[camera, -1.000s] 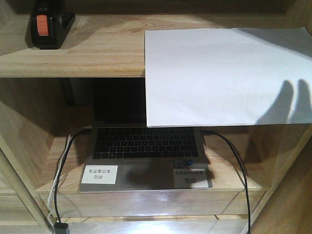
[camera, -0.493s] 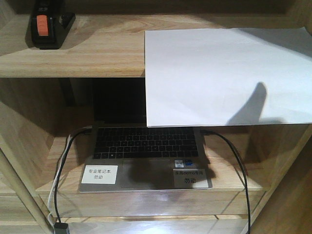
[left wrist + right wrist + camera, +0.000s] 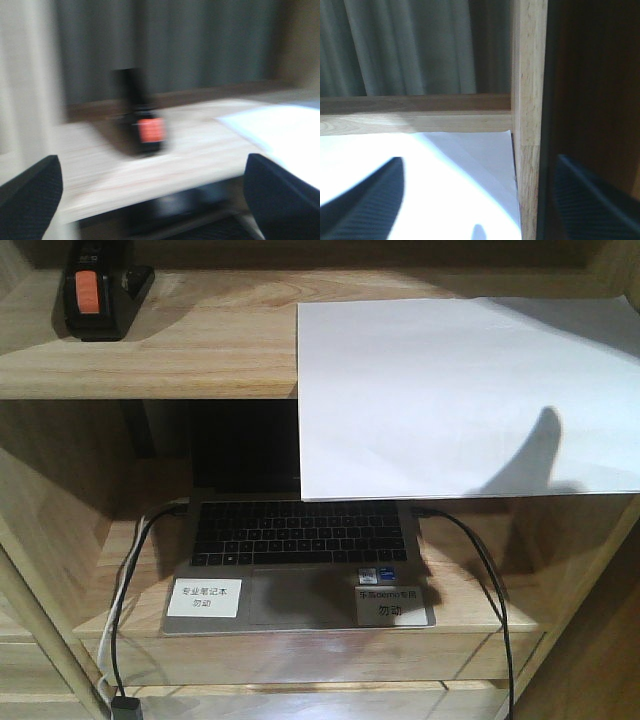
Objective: Grab stapler and paper to desk for stapling
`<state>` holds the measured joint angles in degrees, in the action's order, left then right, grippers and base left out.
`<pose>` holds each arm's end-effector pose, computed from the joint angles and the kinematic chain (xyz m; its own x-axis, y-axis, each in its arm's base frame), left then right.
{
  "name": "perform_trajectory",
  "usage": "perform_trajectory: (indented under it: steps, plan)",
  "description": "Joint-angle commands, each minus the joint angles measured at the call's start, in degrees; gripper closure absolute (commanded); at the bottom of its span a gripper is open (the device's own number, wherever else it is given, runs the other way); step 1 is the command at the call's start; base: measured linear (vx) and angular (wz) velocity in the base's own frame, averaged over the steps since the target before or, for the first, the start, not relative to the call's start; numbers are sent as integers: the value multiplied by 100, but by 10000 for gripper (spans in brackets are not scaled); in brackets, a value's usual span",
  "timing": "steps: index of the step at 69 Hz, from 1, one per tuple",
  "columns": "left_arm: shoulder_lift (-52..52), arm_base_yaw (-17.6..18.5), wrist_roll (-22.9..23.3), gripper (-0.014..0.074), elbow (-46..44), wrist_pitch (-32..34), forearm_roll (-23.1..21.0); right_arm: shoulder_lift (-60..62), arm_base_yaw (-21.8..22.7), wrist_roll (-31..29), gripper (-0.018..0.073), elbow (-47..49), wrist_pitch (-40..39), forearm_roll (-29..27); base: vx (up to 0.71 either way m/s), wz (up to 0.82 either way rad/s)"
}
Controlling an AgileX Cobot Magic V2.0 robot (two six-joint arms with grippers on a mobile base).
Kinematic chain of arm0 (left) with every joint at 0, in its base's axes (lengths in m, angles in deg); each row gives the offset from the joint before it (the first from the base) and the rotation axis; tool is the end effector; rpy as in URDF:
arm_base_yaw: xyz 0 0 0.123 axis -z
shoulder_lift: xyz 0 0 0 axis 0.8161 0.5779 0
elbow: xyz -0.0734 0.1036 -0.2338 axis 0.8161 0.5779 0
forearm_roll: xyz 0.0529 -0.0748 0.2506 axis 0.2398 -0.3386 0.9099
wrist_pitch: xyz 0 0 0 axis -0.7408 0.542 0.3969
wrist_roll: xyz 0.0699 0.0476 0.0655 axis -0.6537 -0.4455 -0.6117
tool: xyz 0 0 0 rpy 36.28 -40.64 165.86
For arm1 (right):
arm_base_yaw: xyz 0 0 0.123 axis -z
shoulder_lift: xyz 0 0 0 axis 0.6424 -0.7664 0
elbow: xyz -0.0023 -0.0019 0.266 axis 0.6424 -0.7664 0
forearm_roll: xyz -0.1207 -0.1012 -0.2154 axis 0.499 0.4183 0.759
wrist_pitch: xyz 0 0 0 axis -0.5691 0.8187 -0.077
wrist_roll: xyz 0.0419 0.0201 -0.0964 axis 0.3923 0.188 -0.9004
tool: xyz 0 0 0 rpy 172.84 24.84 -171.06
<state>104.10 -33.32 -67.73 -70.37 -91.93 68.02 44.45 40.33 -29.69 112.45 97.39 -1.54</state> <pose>0.1153 -0.0512 0.4526 -0.0772 0.0108 -0.9970 0.4108 0.9114 -0.0220 0.1473 0.0072 0.4378 -0.0901 0.0476 -0.9948 -0.0649 0.9964 0.0536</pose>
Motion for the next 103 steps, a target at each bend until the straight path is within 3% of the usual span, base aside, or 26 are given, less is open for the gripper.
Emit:
perform_trajectory:
  steps: [1, 17, 54, 67, 83, 90, 103]
  plan:
    - [230, 462, 41, -101, -139, 445, -53, -68, 27, -15, 55, 162, -473, -23, 0, 0]
    - [600, 1119, 41, -95, -139, 445, -53, -68, 27, -15, 108, 162, -468, -23, 0, 0]
    - [633, 1163, 47, -84, -139, 396, -60, -68, 27, -15, 115, 162, -468, -23, 0, 0]
    - [633, 1163, 47, -80, -139, 251, -263, -68, 27, -15, 115, 162, -468, -23, 0, 0]
    - [898, 1163, 61, -45, -330, 497, -107, -68, 27, -15, 115, 162, -445, -23, 0, 0]
    - [1323, 1163, 454, -30, -712, 455, 325, -68, 27, -15, 115, 162, -445, -23, 0, 0]
    - [2280, 1163, 1684, -28, -1689, 219, 1295, -68, 27, -15, 115, 162, -445, -23, 0, 0]
